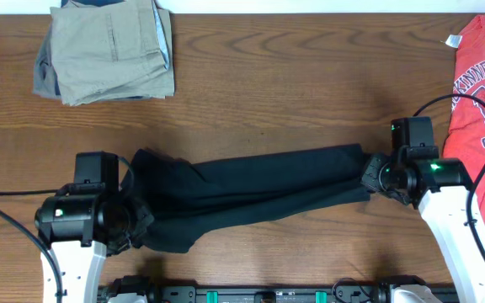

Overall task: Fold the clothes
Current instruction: 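Lift both ends and straighten the black shirt horizontally between grippers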

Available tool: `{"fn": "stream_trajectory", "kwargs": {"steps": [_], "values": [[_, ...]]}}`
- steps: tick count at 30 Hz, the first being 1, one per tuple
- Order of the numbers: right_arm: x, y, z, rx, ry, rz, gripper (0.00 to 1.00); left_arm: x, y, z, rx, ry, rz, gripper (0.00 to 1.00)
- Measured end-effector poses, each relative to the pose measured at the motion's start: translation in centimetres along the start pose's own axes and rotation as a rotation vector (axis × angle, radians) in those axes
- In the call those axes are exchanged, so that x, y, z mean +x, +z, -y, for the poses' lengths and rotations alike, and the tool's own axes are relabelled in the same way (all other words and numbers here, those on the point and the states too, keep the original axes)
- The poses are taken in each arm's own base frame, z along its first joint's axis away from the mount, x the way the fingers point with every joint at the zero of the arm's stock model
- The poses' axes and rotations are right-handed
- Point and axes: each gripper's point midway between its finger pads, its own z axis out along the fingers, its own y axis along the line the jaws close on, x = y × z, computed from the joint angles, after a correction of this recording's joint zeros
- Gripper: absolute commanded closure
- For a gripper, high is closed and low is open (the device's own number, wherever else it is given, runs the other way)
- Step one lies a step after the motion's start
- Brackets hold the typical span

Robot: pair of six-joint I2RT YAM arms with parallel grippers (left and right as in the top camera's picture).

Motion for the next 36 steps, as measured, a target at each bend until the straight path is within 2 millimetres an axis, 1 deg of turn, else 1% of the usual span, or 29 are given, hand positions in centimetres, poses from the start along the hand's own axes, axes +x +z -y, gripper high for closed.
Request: {"fn": "stream_trajectory", "kwargs": {"steps": [3, 5, 8, 13, 15, 17, 21, 25, 30, 33, 36], "values": [[-0.5, 0.1, -0.3, -0.014, 0.0, 0.021, 0.96, -0.6, 0.8, 0.1, -0.004, -0.021, 0.015, 0.93], [-0.6, 0.1, -0.4, -0.018, -0.001, 0.028, 0.96, -0.6, 1.3, 0.0, -0.015, -0.03, 0.004, 0.93], [-0.7, 0.1, -0.4, -0.018, -0.001, 0.03, 0.96, 0.1, 1.9, -0.6, -0.049, -0.046, -0.04, 0.93], [-0.5, 0.1, 0.0, 0.002, 0.0, 0.025, 0.95, 1.7, 2.1, -1.7, -0.11, -0.059, -0.121, 0.94], [-0.6, 0.1, 0.1, 0.008, 0.0, 0.031, 0.95, 1.7, 2.2, -1.8, -0.111, -0.06, -0.123, 0.94], [-0.9, 0.1, 0.0, 0.005, 0.004, 0.042, 0.95, 1.1, 2.3, -1.4, -0.094, -0.058, -0.1, 0.94], [-1.4, 0.1, -0.3, -0.008, 0.022, 0.064, 0.93, -0.7, 2.5, -0.1, -0.04, -0.054, -0.028, 0.94], [-1.5, 0.7, -0.4, -0.002, 0.032, 0.056, 0.91, -2.0, 2.9, 0.8, -0.007, -0.068, 0.015, 0.94], [-1.6, 2.8, -0.3, 0.028, 0.045, 0.019, 0.91, -2.4, 4.8, 0.9, -0.019, -0.081, 0.001, 0.94], [-1.8, 4.3, -0.3, 0.043, 0.049, 0.002, 0.88, -2.5, 6.2, 0.8, -0.039, -0.087, -0.017, 0.94], [-2.2, 5.4, -0.6, 0.042, 0.051, 0.005, 0.87, -3.6, 7.3, 0.9, -0.058, -0.093, 0.001, 0.94]]}}
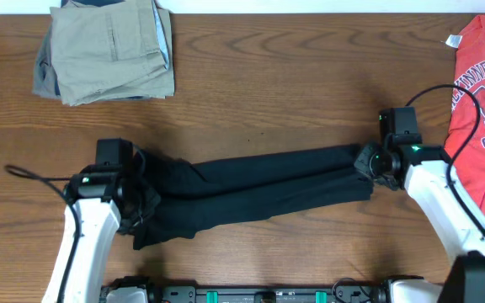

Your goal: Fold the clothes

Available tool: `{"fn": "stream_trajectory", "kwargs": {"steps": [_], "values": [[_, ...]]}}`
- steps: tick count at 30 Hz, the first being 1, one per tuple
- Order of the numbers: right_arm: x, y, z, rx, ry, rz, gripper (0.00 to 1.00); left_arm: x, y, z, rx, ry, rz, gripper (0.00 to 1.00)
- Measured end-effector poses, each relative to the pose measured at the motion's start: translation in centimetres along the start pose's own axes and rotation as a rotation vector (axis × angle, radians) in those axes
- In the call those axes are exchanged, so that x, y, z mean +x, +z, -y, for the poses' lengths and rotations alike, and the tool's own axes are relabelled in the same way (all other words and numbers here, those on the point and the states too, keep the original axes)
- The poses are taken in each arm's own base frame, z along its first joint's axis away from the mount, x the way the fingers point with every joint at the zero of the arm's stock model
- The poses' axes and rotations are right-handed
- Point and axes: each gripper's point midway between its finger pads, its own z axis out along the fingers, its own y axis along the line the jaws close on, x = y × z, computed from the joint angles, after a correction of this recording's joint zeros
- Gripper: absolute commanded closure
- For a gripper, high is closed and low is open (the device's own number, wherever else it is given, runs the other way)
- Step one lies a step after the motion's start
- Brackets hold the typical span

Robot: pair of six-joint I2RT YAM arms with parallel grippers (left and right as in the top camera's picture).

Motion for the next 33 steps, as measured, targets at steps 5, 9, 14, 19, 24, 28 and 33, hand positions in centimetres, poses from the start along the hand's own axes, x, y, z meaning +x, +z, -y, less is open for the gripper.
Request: {"fn": "stream_trajectory", "kwargs": {"steps": [5, 9, 14, 19, 24, 28, 33], "values": [[-0.7, 0.9, -0.5, -0.01, 0.001, 0.019, 0.88, -2.1, 1.7, 0.5, -0.033, -0.008, 0.043, 0.94], [-1.1, 1.0, -0.6, -0.012, 0.002, 0.032, 0.95, -3.1, 3.1, 1.0, -0.047, -0.008, 0.051, 0.94], [-1.1, 1.3, -0.5, -0.003, 0.007, 0.031, 0.8, -3.9, 4.7, 1.5, -0.057, -0.008, 0.048, 0.88], [-1.1, 1.6, -0.1, 0.019, 0.005, 0.033, 0.25, -4.0, 5.3, 1.3, -0.075, -0.004, 0.039, 0.76], [-0.5, 1.2, 0.7, 0.058, -0.009, -0.008, 0.09, -3.4, 4.8, 0.4, -0.118, 0.01, 0.022, 0.69], [-1.3, -0.7, 0.6, 0.078, -0.022, -0.029, 0.01, -3.6, 2.8, 0.0, -0.136, 0.023, 0.046, 0.52], [-3.7, -4.0, -0.8, 0.052, -0.057, -0.01, 0.01, -4.7, -0.8, 0.7, -0.08, 0.029, 0.141, 0.27]]}}
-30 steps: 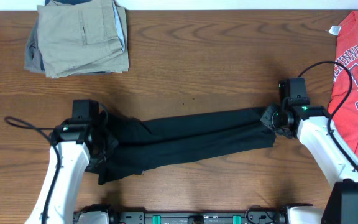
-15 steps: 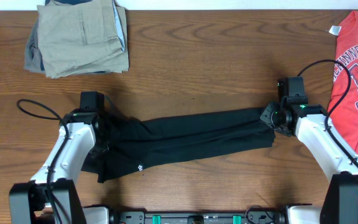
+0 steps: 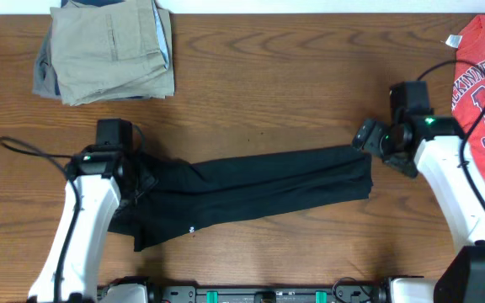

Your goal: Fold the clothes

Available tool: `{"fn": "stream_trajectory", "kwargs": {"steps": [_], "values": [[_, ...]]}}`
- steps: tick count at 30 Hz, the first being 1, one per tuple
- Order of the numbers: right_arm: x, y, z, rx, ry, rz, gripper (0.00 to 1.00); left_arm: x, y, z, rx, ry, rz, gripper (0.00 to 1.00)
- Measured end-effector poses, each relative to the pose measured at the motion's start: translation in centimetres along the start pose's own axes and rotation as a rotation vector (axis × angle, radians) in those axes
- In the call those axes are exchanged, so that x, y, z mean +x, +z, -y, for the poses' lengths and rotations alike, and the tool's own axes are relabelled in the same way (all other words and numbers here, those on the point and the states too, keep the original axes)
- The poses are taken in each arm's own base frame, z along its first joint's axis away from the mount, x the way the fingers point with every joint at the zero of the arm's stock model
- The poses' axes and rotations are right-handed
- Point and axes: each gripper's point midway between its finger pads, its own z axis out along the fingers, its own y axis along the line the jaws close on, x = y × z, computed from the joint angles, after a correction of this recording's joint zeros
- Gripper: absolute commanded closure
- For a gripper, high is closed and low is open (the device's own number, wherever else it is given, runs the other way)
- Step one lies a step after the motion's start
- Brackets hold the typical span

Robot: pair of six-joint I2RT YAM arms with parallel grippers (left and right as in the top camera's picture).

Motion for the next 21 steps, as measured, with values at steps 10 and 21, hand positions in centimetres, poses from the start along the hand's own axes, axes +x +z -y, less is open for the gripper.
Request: {"fn": "stream_trajectory", "kwargs": {"steps": [10, 21], "values": [[2.5, -0.9, -5.4, -0.223, -0.229, -0.084, 0.7, 2.1, -2.0, 0.6, 0.098, 0.046, -0.062, 0.77], [8.6, 3.5, -5.1, -0.239, -0.269, -0.195, 0.91, 7.2, 2.9, 0.4, 0.029, 0.123, -0.303, 0.93]]}}
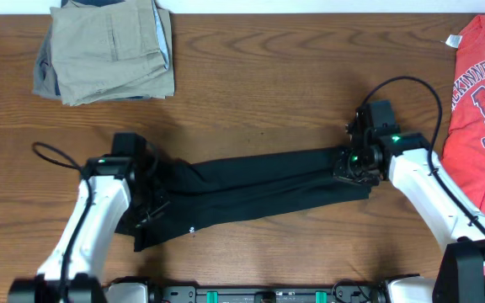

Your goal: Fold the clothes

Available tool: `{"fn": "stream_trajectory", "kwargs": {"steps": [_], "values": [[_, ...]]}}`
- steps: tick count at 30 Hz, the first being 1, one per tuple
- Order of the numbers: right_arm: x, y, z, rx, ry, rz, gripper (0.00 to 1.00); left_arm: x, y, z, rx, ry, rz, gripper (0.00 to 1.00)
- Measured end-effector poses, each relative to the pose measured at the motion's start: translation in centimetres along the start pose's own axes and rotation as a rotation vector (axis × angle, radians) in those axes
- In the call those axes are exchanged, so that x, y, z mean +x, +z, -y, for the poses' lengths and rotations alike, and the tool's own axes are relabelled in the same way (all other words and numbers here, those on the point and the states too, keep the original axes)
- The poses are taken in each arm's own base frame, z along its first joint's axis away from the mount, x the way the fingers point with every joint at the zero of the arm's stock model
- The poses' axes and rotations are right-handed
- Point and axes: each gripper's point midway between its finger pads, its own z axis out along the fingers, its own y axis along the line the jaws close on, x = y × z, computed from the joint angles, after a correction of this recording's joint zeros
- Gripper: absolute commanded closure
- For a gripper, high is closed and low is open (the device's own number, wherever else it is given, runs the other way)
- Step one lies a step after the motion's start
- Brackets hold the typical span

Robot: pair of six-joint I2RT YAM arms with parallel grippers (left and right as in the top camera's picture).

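Black trousers lie stretched left to right across the wooden table, the wider end at the left and the narrow end at the right. My left gripper is down over the wide left end, its fingers hidden under the wrist. Over the narrow right end, at its upper corner, is my right gripper. Dark fingers against dark cloth hide how its jaws stand.
A folded pile of khaki and grey clothes sits at the far left corner. A red printed T-shirt lies along the right edge, beside the right arm. Cables loop off both arms.
My right gripper was off the cloth, up and to the right of the trousers' end, and is now on that end. The left gripper has moved right and nearer, further onto the wide end.
Both grippers first held the ends of the trousers, low near the table's front. Then the trousers lay a little further back, still between them. Later the cloth lay flat with the right gripper clear of it. Now both grippers are on the ends again.
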Motion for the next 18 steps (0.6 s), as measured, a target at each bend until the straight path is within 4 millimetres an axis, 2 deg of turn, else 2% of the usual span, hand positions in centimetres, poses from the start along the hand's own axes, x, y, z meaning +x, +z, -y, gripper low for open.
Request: {"fn": "stream_trajectory", "kwargs": {"steps": [5, 11, 15, 18], "values": [[0.4, 1.1, 0.4, -0.002, 0.052, 0.0, 0.91, -0.9, 1.5, 0.7, 0.003, -0.001, -0.013, 0.93], [2.1, 3.1, 1.7, 0.032, 0.103, -0.067, 0.93, -1.6, 3.5, 1.0, -0.015, -0.004, -0.045, 0.93], [2.1, 4.1, 2.3, 0.045, 0.126, -0.087, 0.94, -1.9, 3.8, 1.1, -0.024, -0.006, -0.05, 0.93], [1.7, 4.1, 3.1, 0.05, 0.155, -0.079, 0.97, -2.2, 3.8, 0.9, -0.03, -0.014, -0.043, 0.93]]}}
